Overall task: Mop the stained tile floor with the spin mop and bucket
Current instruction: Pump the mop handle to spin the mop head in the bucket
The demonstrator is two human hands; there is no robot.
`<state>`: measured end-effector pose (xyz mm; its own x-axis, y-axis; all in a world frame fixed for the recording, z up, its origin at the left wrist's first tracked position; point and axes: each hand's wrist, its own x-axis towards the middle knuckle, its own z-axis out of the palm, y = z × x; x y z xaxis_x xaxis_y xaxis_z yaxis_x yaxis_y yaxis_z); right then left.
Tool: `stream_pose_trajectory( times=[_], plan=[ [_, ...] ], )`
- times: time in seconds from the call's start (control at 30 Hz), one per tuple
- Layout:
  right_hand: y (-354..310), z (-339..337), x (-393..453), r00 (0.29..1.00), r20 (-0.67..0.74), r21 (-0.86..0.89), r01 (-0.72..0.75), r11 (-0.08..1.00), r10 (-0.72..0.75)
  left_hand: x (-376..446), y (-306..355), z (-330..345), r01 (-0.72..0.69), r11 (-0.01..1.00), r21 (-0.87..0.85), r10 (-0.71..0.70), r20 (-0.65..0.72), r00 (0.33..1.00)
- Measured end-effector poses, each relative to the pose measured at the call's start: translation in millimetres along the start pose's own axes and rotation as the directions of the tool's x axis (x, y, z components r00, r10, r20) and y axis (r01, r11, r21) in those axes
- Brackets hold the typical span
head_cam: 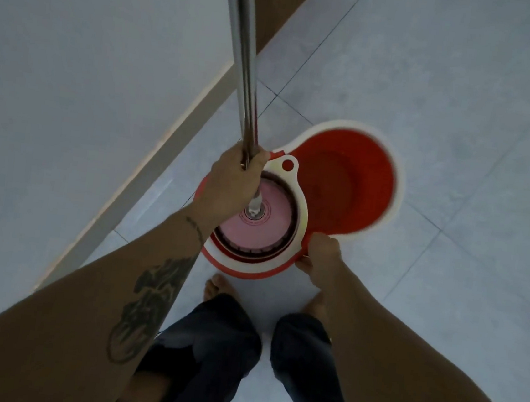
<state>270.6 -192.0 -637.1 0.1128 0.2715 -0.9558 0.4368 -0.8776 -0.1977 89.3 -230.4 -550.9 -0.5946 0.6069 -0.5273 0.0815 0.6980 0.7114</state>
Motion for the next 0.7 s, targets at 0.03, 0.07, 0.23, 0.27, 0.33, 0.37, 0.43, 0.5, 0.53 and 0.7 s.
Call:
stream_pose_trajectory(
  times=[0.03,0.07,0.23,0.27,0.33,0.37,0.43,0.5,0.53,0.7],
  plan=[
    [0.8,0.7,3.8,1.000,-0.014,-0.010,0.011,1.000,-0.012,1.3,-1.8,0.9,-0.011,1.000,0.001,0.011,-0.014,1.000],
    [1.6,0.7,7.7,1.000,-0.021,-0.021,0.018,1.000,-0.019,2.2,-2.6,1.1,-0.021,1.000,0.009,0.021,-0.028,0.999],
    [1.0,10.7,12.6,0.997,-0.039,-0.008,0.062,0.998,-0.062,10.6,-1.6,-5.6,-0.051,0.999,0.005,0.051,-0.075,0.996],
    [-0.8,14.8,12.9,0.997,-0.037,0.004,0.074,0.997,-0.074,14.8,-1.3,-8.3,-0.057,0.998,0.007,0.057,-0.078,0.995],
    [-6.1,23.2,14.1,0.995,-0.035,0.033,0.092,0.995,-0.091,24.6,0.2,-13.6,-0.074,0.997,0.010,0.075,-0.084,0.994],
    [-10.2,27.8,13.8,0.995,-0.030,0.051,0.097,0.994,-0.096,30.2,1.5,-16.6,-0.086,0.996,0.012,0.087,-0.092,0.992],
    [-20.0,37.4,15.0,0.995,-0.021,0.105,0.102,0.989,-0.100,42.4,5.0,-22.5,-0.103,0.994,0.022,0.105,-0.104,0.989],
    [-32.5,46.9,14.1,0.995,-0.013,0.147,0.103,0.984,-0.102,55.3,9.3,-28.5,-0.117,0.993,0.017,0.118,-0.116,0.986],
    [-39.1,51.4,14.2,0.995,-0.005,0.168,0.104,0.980,-0.104,61.5,11.5,-31.9,-0.125,0.992,0.016,0.126,-0.125,0.984],
    [-71.6,70.5,15.1,0.990,0.066,0.229,0.106,0.968,-0.124,94.5,22.0,-48.3,-0.141,0.989,0.039,0.145,-0.157,0.977]
  ],
)
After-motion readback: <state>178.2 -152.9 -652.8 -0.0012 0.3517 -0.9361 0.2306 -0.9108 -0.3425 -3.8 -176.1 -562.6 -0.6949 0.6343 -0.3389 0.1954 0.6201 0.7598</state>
